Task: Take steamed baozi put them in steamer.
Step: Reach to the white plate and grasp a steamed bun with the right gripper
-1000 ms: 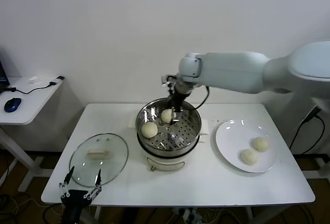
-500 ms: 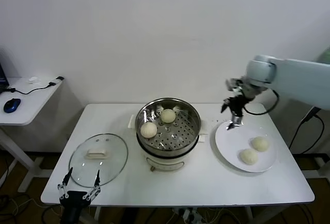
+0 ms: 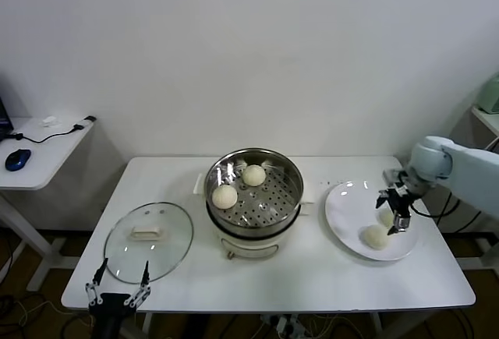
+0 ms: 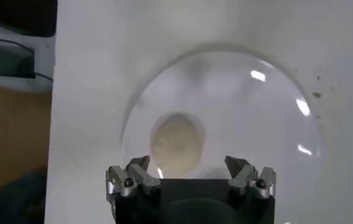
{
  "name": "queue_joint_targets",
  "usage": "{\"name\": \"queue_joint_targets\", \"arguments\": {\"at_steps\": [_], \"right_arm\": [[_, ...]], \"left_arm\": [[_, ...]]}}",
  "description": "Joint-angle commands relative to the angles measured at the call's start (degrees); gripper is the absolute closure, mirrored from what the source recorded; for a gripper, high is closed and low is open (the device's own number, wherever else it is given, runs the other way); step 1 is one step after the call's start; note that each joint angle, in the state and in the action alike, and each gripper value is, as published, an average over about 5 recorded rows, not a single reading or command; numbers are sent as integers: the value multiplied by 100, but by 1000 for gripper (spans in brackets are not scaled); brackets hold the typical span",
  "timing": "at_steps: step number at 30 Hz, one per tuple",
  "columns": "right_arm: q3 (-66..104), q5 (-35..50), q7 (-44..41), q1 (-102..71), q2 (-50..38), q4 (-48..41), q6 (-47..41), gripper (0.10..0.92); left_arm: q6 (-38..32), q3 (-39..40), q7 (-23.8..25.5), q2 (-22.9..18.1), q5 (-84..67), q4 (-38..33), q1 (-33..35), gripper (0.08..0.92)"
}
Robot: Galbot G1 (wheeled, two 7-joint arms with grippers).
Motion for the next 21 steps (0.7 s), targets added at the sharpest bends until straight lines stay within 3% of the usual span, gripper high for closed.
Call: {"name": "queue_joint_targets", "arguments": {"at_steps": [1,16,21], "right_arm": [[1094,-661,10,-1334,210,-560,148,203],[1299,-796,-112,-1411,593,-1009,276,203],[1340,-805,-170,-1407,617,-1060,301,243]], "left_arm": [[0,-17,-4,-25,48,37,15,177],[-21,-23,-14,-51,57,124,21,177],[-17,-12,-15,-57,71,137,6,177]]}}
